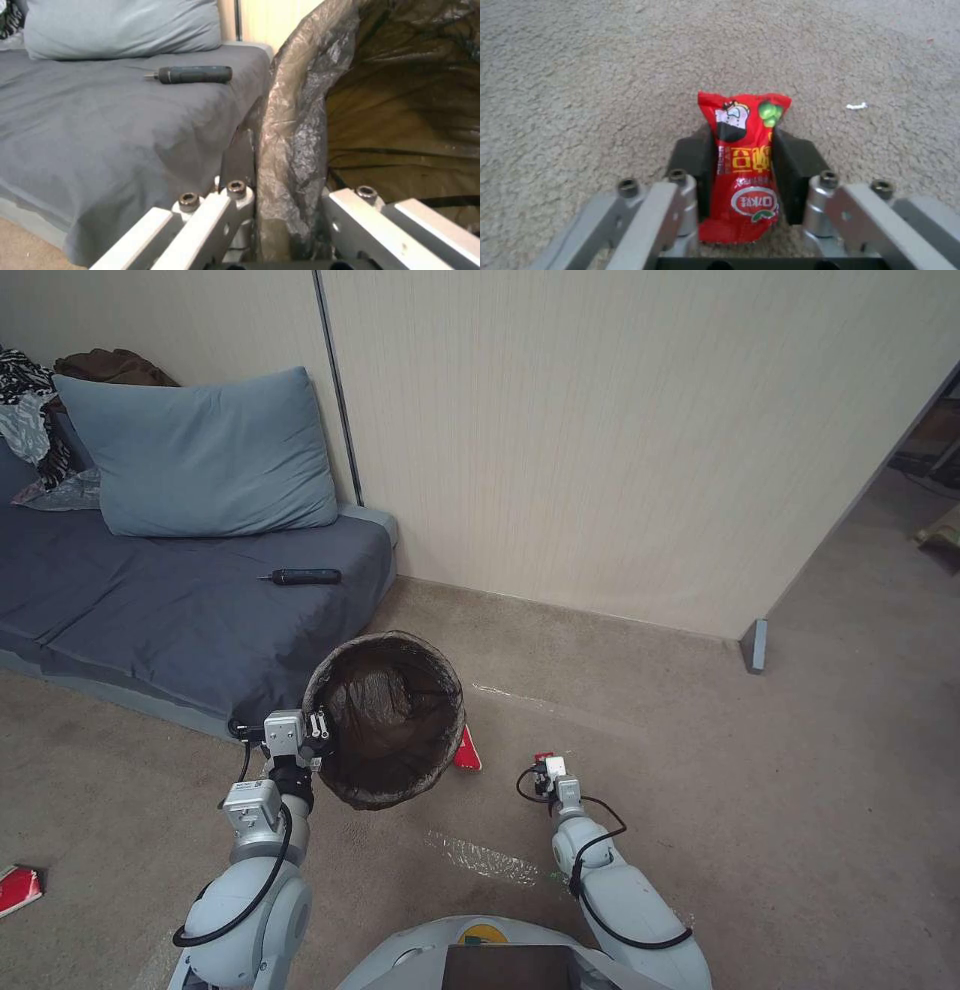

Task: Pick up the trash bin, then pick up the garbage from the floor and place it into the trash bin.

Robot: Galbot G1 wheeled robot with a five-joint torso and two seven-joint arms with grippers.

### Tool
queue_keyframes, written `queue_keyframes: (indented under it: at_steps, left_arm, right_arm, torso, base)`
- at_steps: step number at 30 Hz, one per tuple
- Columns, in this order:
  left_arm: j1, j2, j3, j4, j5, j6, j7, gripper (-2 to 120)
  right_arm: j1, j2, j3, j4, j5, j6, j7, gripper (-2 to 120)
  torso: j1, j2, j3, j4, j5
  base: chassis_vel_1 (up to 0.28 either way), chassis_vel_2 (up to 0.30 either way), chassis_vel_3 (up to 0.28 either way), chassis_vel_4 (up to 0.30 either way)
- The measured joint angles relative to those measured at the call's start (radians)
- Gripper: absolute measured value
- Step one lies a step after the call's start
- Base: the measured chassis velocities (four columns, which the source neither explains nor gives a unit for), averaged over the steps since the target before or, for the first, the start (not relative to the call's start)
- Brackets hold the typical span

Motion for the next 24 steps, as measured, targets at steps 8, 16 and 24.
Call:
queue_keyframes:
  at_steps: [8, 16, 24]
  left_arm:
    - [-0.003, 0.000, -0.001, 0.000, -0.002, 0.000, 0.000, 3]
    - [-0.004, 0.001, -0.001, 0.001, -0.004, 0.000, 0.000, 3]
    - [-0.005, 0.001, -0.003, 0.001, -0.006, -0.001, 0.000, 3]
  right_arm:
    - [-0.004, -0.003, 0.011, -0.005, -0.006, 0.007, 0.003, 5]
    - [-0.004, -0.004, 0.014, -0.009, -0.010, 0.012, 0.007, 0]
    - [-0.003, -0.003, 0.015, -0.013, -0.014, 0.018, 0.008, 0]
  torso:
    - [0.000, 0.000, 0.000, -0.0009, -0.0012]
    - [0.000, 0.000, 0.000, -0.0010, -0.0011]
    - [0.000, 0.000, 0.000, -0.0007, -0.0009]
  base:
    - [0.000, 0.000, 0.000, 0.000]
    - [0.000, 0.000, 0.000, 0.000]
    - [0.000, 0.000, 0.000, 0.000]
